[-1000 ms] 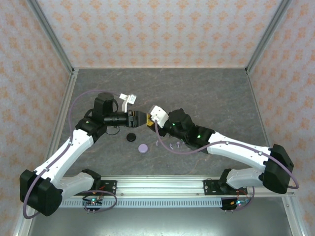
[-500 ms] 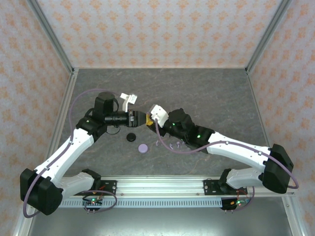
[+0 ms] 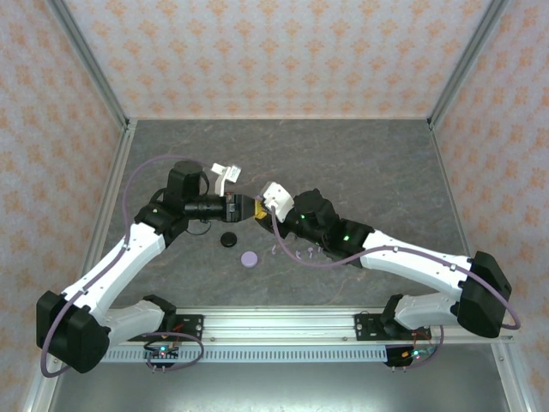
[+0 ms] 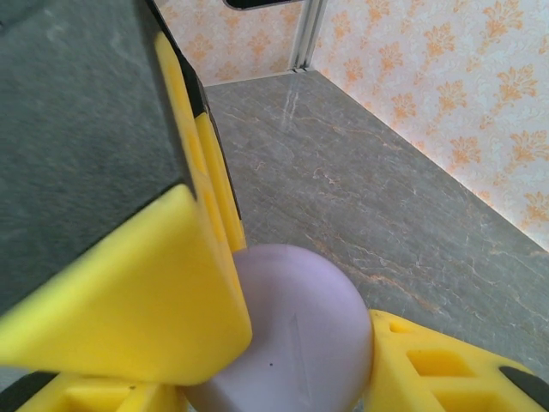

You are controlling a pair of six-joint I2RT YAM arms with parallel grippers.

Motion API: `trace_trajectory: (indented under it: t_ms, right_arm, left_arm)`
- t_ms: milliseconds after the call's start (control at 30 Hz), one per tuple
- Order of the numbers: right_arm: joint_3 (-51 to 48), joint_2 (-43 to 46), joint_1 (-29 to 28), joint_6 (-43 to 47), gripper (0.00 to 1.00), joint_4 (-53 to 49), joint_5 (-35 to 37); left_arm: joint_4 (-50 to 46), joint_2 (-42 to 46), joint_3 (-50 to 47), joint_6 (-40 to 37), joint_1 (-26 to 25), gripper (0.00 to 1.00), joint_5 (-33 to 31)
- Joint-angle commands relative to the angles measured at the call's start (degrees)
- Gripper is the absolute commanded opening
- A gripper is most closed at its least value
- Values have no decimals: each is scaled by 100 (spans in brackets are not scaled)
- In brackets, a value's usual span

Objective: Insert the wireless bluetooth earbuds into the charging case

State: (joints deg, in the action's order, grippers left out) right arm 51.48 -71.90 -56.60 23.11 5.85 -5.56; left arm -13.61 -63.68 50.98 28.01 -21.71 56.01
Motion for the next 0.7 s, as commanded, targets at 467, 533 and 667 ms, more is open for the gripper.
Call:
trace_trajectory:
  t_ms: [467, 533, 667]
  right_arm:
    - [70, 380, 446, -1029, 100, -570, -987]
    - [-31, 662, 670, -1217, 99, -654, -1292]
    - [-287, 1004, 1170, -1800, 99, -543, -2063]
  left_arm:
    - [1095, 599, -359, 203, -103, 6, -710]
    - [1296, 718, -516, 205, -104, 3, -860]
    - [1740, 936, -843, 181, -111, 2, -1157]
